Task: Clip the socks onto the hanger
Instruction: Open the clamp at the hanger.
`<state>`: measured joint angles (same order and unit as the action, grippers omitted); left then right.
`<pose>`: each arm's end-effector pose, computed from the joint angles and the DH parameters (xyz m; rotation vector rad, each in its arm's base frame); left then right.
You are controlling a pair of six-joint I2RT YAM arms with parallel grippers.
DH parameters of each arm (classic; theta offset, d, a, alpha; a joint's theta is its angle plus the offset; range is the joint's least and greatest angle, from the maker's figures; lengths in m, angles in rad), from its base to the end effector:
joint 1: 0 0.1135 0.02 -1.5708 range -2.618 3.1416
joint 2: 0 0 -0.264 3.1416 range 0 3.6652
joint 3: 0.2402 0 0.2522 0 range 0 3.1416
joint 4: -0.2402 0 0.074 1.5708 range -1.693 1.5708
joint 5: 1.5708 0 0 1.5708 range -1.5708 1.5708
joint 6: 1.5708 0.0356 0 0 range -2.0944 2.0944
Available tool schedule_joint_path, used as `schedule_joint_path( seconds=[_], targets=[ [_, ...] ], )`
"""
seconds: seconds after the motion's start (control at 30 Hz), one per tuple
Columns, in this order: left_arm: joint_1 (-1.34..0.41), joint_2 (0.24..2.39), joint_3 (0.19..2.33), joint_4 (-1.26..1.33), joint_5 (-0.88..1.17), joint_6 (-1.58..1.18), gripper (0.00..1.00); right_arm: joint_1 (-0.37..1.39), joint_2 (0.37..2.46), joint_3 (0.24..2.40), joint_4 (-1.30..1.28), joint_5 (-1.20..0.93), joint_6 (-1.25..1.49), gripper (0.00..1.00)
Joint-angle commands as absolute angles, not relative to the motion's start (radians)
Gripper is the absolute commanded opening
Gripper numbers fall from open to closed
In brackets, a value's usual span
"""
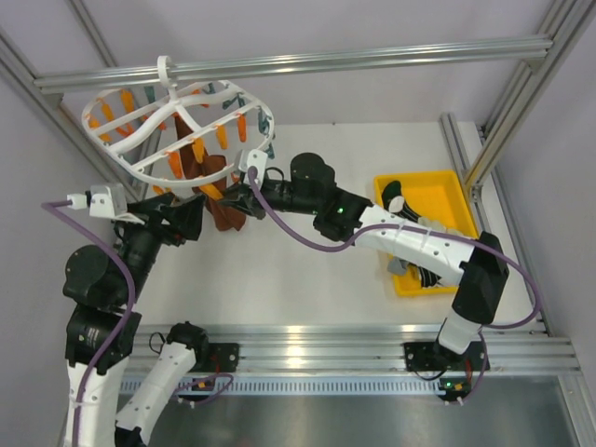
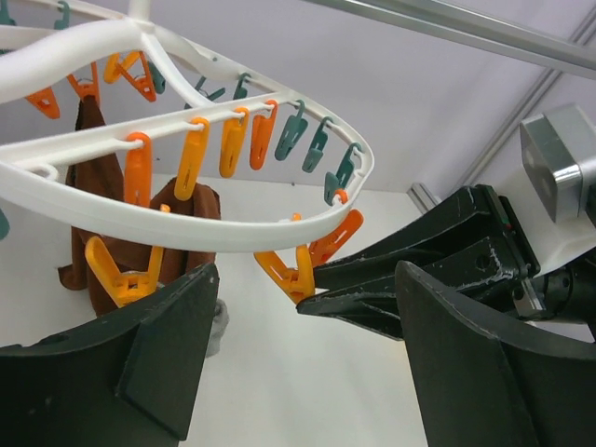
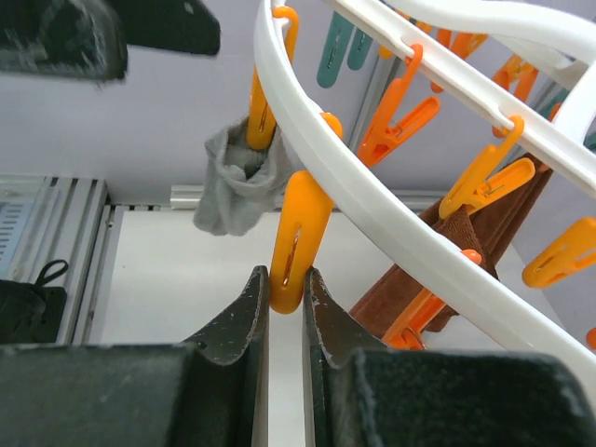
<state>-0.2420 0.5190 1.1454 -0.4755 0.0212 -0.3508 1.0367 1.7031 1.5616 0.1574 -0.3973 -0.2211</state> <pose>0.0604 -0.0157 0.4531 -0.0605 1.4377 -0.5036 0.1982 0.3622 0.4017 -1.2082 1.1035 0.9422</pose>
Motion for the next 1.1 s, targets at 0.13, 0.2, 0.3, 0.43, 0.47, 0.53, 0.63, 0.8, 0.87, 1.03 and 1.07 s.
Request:
schedule_joint_path(
  seconds=[0.13, 0.2, 0.3, 0.43, 0.47, 0.53, 0.63, 0.8, 0.87, 1.03, 1.07],
  targets=[
    [-0.229, 0.506, 1.129, -0.471, 0.115, -0.434, 0.75, 1.134, 1.733, 1.69, 0.094, -0.548, -0.163, 0.0],
    [-0.229, 0.514, 1.112, -0.456, 0.118, -0.452, 0.73, 1.134, 1.732, 1.687, 0.098, -0.545, -0.161, 0.0],
    [-0.229, 0.534, 1.095, -0.417, 0.155, -0.488, 0.71, 1.132, 1.714, 1.666, 0.106, -0.537, -0.164, 0.0],
    [-0.227, 0.555, 1.068, -0.402, 0.157, -0.566, 0.71, 1.132, 1.694, 1.623, 0.13, -0.538, -0.164, 0.0],
    [-0.227, 0.561, 1.059, -0.4, 0.15, -0.574, 0.71, 1.134, 1.69, 1.617, 0.135, -0.537, -0.164, 0.0],
    [-0.227, 0.572, 1.052, -0.397, 0.141, -0.6, 0.71, 1.131, 1.684, 1.603, 0.152, -0.543, -0.155, 0.0],
    [-0.225, 0.586, 1.046, -0.388, 0.138, -0.63, 0.71, 1.128, 1.68, 1.588, 0.179, -0.557, -0.14, 0.0],
    [-0.221, 0.597, 1.045, -0.38, 0.129, -0.649, 0.7, 1.12, 1.669, 1.563, 0.227, -0.581, -0.097, 0.0],
    [-0.218, 0.601, 1.052, -0.4, 0.127, -0.647, 0.7, 1.115, 1.669, 1.559, 0.235, -0.583, -0.086, 0.0],
    [-0.215, 0.604, 1.075, -0.462, 0.08, -0.607, 0.67, 1.095, 1.663, 1.549, 0.256, -0.592, -0.063, 0.0],
    [-0.216, 0.604, 1.074, -0.466, 0.08, -0.607, 0.67, 1.092, 1.661, 1.549, 0.262, -0.6, -0.055, 0.0]
  ],
)
